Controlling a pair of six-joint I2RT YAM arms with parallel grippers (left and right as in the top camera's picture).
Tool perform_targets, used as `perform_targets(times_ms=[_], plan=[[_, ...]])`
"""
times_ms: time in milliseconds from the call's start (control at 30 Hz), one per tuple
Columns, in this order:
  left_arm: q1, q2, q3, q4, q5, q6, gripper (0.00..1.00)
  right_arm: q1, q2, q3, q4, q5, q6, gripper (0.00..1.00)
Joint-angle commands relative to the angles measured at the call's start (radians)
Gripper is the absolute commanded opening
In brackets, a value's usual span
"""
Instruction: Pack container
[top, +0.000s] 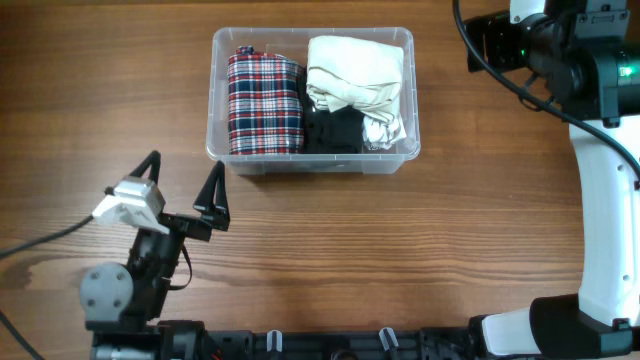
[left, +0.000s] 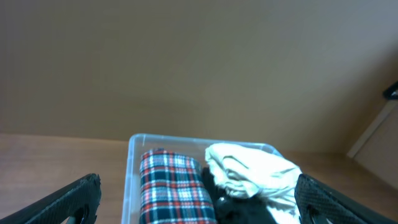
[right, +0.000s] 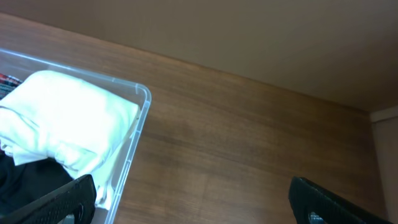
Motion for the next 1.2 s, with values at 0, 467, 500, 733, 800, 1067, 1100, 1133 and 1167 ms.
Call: perform_targets(times_ms=[0,467,500,733,800,1067,1100,1133,1167], plan=[[0.035,-0.093,-0.111,0.047,0.023,-0.005,1.00,0.002,0.006,-0.003,0.001,0.017,0.005,1.00],[0.042,-0.308,-0.380,0.135,-0.125,-0.005,1.00,0.002,0.006,-0.003,0.001,0.017,0.004,1.00],[0.042,-0.310,-0.392,0.135,-0.125,-0.005,1.00,0.002,0.006,-0.003,0.001,0.017,0.004,1.00],[0.042,-0.333,-0.472,0.099,-0.144,-0.009,1.00,0.002,0.006,-0.003,0.001,0.017,0.005,1.00],[0.042,-0.333,-0.472,0.048,-0.147,-0.009,1.00,0.002,0.006,-0.003,0.001,0.017,0.005,1.00],[0.041,-0.332,-0.472,0.019,-0.150,-0.009,1.00,0.002,0.006,-0.003,0.001,0.017,0.005,1.00],[0.041,-0.332,-0.472,0.019,-0.150,-0.009,1.00,0.002,0.006,-0.003,0.001,0.017,0.004,0.99],[0.041,-0.332,-0.472,0.019,-0.150,-0.009,1.00,0.002,0.006,-0.003,0.001,0.017,0.004,1.00],[0.041,-0.332,-0.472,0.019,-0.150,-0.009,1.00,0.002,0.006,-0.003,0.001,0.017,0.005,1.00]])
